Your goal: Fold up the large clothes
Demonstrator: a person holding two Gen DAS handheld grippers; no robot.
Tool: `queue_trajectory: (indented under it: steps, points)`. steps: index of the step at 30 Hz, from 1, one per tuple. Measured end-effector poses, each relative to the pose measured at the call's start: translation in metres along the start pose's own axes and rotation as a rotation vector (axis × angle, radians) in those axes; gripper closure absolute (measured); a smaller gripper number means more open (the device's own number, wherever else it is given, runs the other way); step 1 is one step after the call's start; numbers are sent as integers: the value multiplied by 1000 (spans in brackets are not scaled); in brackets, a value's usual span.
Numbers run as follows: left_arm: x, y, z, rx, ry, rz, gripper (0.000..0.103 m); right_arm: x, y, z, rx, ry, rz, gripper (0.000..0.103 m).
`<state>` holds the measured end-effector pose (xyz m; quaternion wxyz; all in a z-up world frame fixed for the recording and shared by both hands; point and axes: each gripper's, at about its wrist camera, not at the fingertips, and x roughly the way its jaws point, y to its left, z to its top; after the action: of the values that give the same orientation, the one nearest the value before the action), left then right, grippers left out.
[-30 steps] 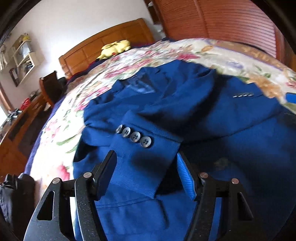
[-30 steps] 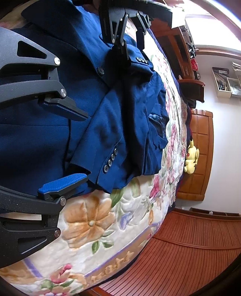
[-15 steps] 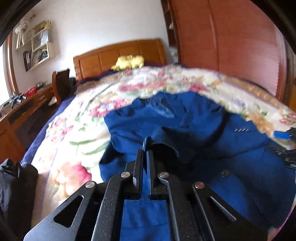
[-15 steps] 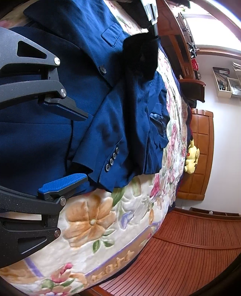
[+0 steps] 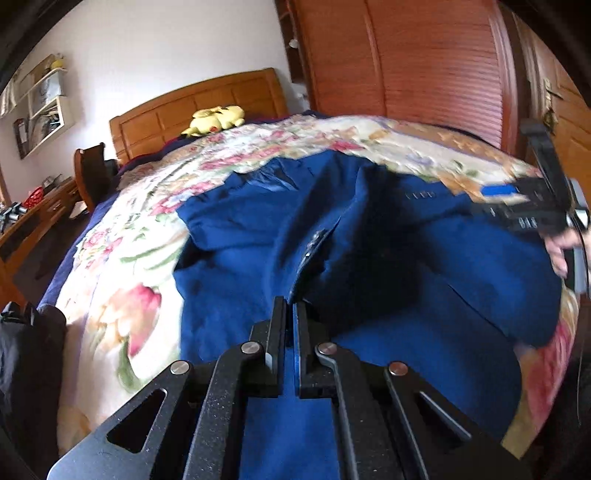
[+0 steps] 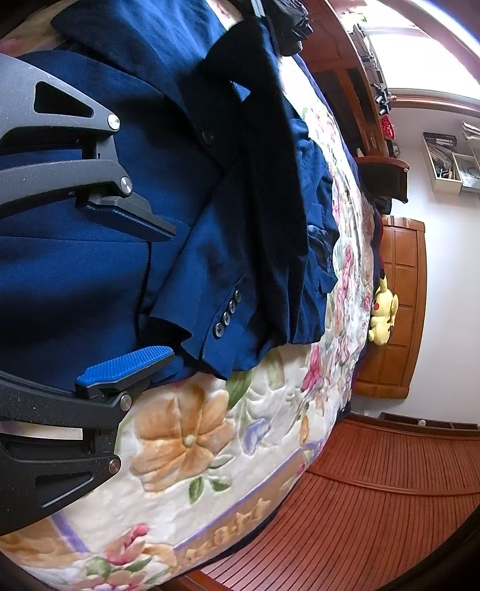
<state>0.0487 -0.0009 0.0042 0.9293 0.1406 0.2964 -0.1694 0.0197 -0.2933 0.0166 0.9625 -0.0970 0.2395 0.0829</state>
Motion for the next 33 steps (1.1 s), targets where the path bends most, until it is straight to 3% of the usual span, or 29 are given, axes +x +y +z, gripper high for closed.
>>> queue_trajectory:
  steps: [10, 15, 17, 18, 21, 33]
  points:
    - [-6, -17, -8, 8, 25, 9, 96, -7, -6, -5, 2, -2, -2, 42]
    - [-21, -9, -5, -40, -21, -8, 59, -12, -10, -7, 4, -4, -6, 42]
    - [-25, -5, -5, -59, -28, -5, 51, -14, -12, -8, 1, -5, -6, 42]
    - [-27, -2, -5, -72, -31, -4, 40, -15, -12, -9, 0, -6, -7, 42]
    - [-32, 7, -9, -116, -40, 4, 27, -19, -15, -10, 0, -9, -4, 42]
    - [-38, 41, -44, -233, -9, 135, 27, -36, -34, -34, -45, 5, 5, 38]
